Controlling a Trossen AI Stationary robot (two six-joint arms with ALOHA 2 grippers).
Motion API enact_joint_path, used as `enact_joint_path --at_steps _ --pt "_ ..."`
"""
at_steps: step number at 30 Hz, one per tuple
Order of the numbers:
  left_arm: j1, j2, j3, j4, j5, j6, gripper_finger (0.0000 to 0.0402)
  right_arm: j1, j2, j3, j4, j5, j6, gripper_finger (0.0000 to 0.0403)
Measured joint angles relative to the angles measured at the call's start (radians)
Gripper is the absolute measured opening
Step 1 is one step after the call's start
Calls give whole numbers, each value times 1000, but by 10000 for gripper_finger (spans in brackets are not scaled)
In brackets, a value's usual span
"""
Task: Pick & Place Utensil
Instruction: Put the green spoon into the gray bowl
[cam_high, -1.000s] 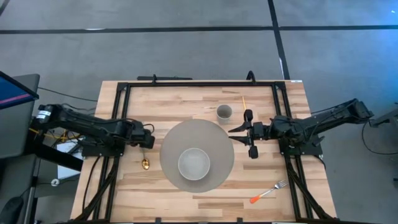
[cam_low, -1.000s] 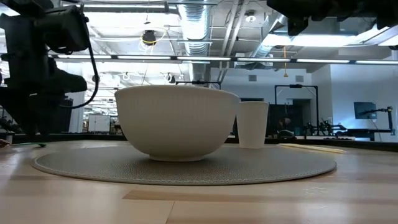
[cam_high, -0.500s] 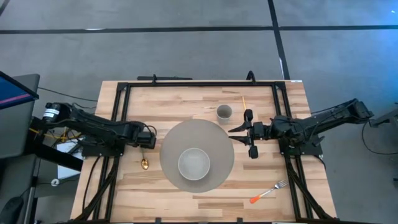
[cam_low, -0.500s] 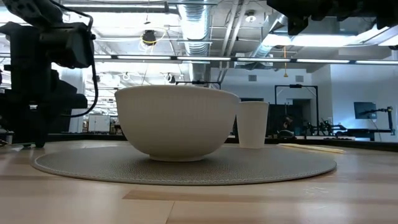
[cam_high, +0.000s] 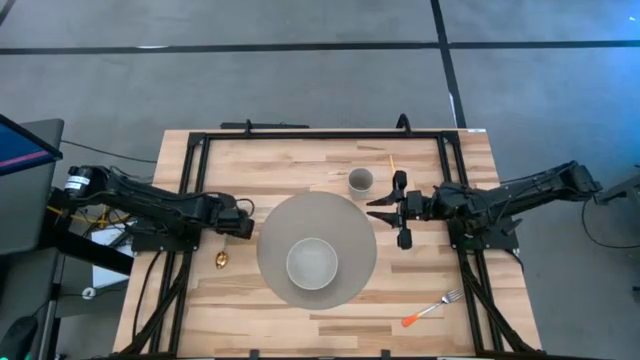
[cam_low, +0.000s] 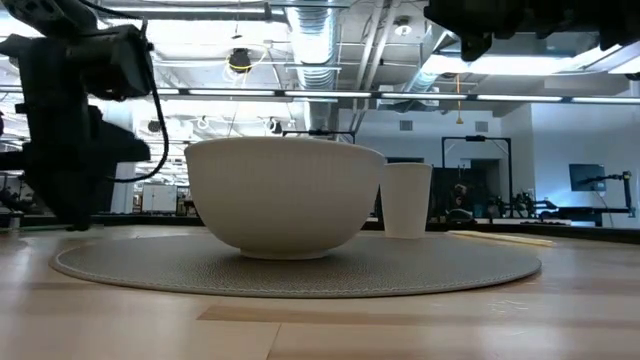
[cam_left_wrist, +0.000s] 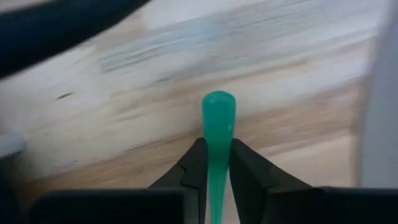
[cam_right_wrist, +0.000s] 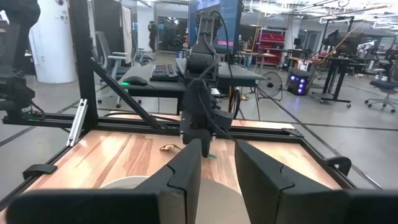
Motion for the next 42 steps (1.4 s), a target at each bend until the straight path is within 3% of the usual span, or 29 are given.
enact_joint_path --at_steps 13,23,27,32,39,42 --pt "-100 -216 1 377 -226 307 50 -13 0 0 0 0 1 91" --pt "-251 -231 3 976 -314 899 51 -13 0 0 0 0 2 91" --pt "-271 -157 4 1167 -321 1028 51 -13 0 0 0 0 2 91" --pt "-269 36 4 1400 -316 1101 51 -13 0 0 0 0 2 91" --pt "-269 309 3 1817 -207 1245 52 -13 0 0 -1 -1 2 91" --pt "-269 405 4 1896 -190 1263 53 -11 0 0 -1 -4 2 91"
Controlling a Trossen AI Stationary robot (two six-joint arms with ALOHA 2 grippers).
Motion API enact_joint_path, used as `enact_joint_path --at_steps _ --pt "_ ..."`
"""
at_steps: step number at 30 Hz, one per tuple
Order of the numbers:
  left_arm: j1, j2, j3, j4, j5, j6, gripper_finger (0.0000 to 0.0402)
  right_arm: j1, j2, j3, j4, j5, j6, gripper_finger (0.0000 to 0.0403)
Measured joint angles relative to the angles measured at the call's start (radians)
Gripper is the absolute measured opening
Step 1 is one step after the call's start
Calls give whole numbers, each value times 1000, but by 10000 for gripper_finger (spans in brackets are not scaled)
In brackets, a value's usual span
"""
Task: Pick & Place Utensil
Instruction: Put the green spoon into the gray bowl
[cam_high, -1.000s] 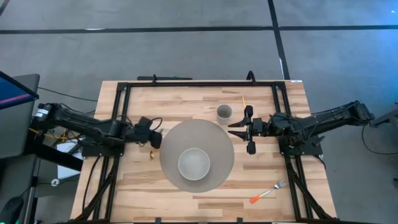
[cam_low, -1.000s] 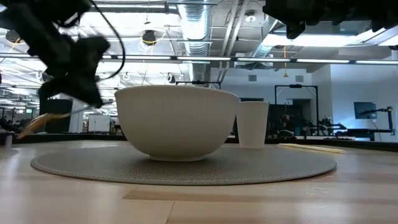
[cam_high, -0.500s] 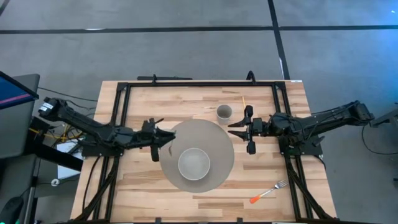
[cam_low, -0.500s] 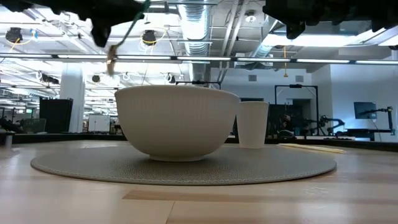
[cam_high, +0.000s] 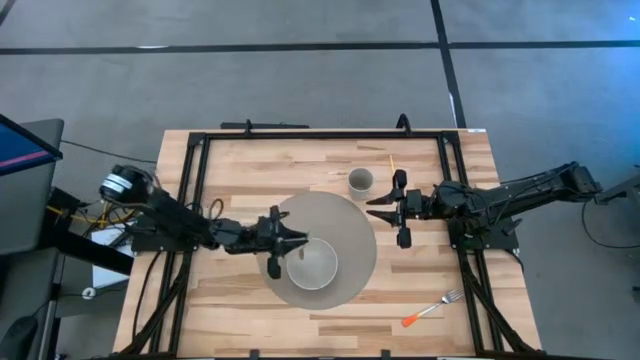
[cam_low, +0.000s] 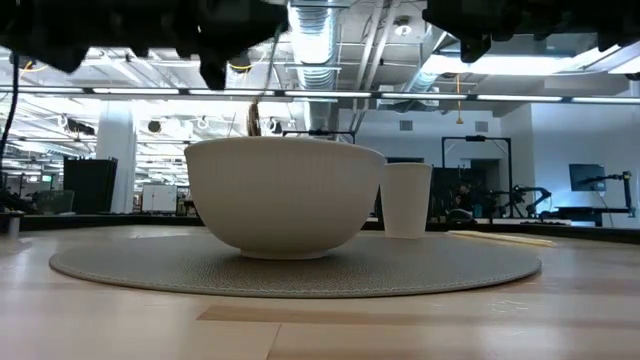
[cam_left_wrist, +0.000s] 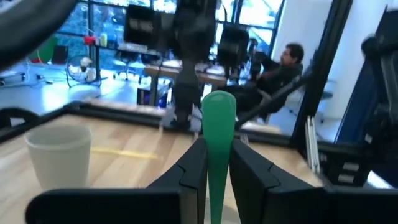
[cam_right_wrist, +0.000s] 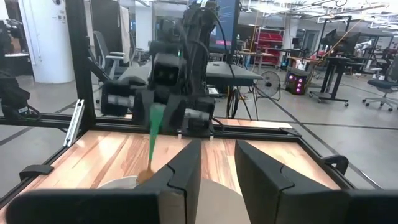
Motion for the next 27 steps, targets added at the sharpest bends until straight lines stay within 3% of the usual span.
enact_joint_path --at_steps 8,20,27 --pt "0 147 0 145 5 81 53 10 74 50 -60 -125 143 91" --pt "11 147 0 145 185 97 53 59 493 497 -608 -129 154 91" --pt "9 166 0 142 187 98 53 70 626 588 -723 -179 184 91"
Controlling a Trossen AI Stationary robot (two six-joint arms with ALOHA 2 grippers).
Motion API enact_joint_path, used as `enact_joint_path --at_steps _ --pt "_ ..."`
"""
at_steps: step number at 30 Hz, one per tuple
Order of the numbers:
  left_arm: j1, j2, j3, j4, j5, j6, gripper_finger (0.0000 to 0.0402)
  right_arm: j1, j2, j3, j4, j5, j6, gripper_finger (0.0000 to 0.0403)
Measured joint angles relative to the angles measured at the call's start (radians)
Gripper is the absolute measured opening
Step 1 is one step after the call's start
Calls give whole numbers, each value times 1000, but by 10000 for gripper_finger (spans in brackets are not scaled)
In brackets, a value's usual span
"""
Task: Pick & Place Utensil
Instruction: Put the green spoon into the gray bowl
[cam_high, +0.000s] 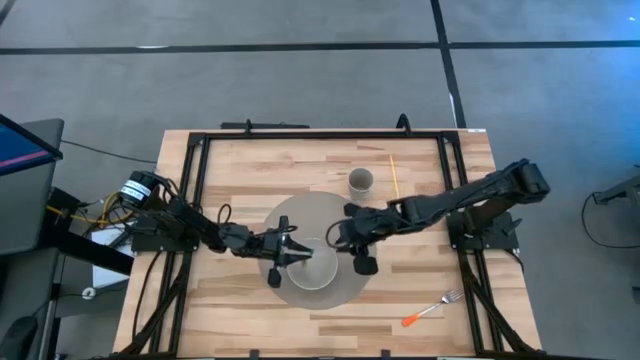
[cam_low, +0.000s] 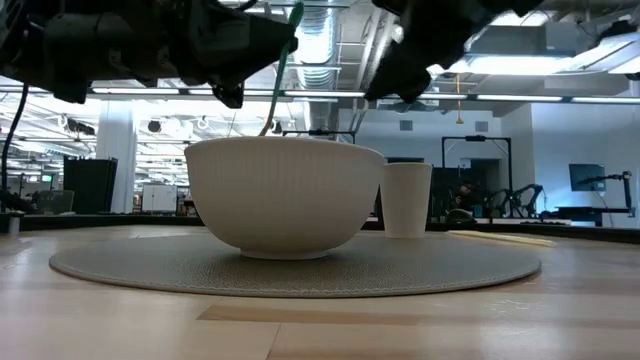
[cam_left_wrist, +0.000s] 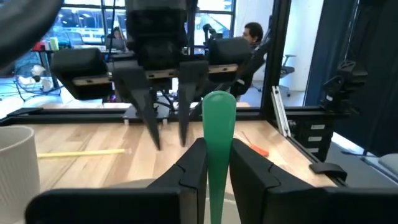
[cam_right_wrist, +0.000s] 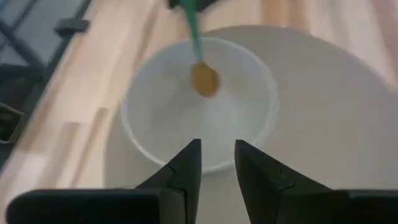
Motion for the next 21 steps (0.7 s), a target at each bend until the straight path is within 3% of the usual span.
enact_joint_path --at_steps 13,21 --pt "12 110 71 20 6 27 53 -65 165 100 -62 -179 -2 91" --pt "12 93 75 18 5 30 53 -93 187 108 -78 -215 -1 91"
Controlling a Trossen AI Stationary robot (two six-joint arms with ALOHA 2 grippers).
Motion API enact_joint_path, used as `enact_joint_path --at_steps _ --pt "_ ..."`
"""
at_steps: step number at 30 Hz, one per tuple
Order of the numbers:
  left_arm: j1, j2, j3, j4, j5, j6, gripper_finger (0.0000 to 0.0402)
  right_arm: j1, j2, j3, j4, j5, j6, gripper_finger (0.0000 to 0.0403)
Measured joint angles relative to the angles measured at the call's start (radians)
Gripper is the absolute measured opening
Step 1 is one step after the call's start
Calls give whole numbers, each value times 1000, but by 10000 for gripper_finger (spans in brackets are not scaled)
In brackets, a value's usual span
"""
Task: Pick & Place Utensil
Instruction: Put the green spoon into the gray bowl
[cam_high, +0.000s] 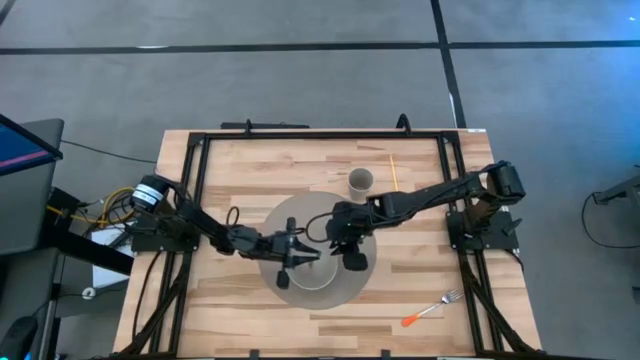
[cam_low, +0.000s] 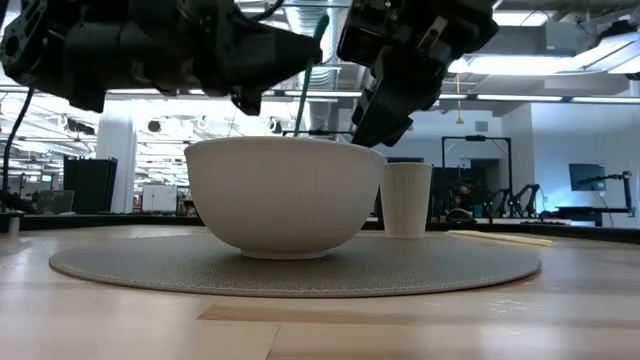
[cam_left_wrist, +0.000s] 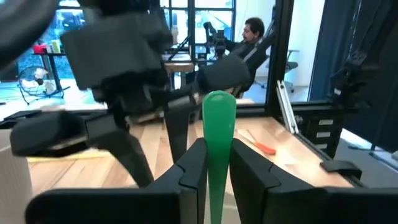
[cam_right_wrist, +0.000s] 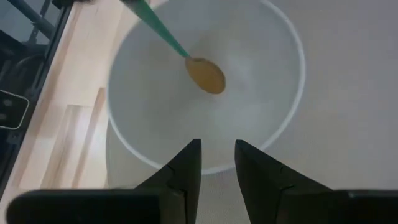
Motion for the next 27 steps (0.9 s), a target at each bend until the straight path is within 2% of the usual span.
enact_joint_path --at_steps 8,11,14,27 --pt "0 -36 -40 -2 0 -6 61 4 20 -1 13 -8 -32 91" --pt "0 -33 -48 -8 0 -7 61 3 50 4 72 -47 -44 91" --pt "0 -33 -49 -13 0 -7 62 -6 67 2 57 -88 -44 91" --pt "0 -33 -46 -35 30 -7 63 -20 65 3 46 -97 -43 91"
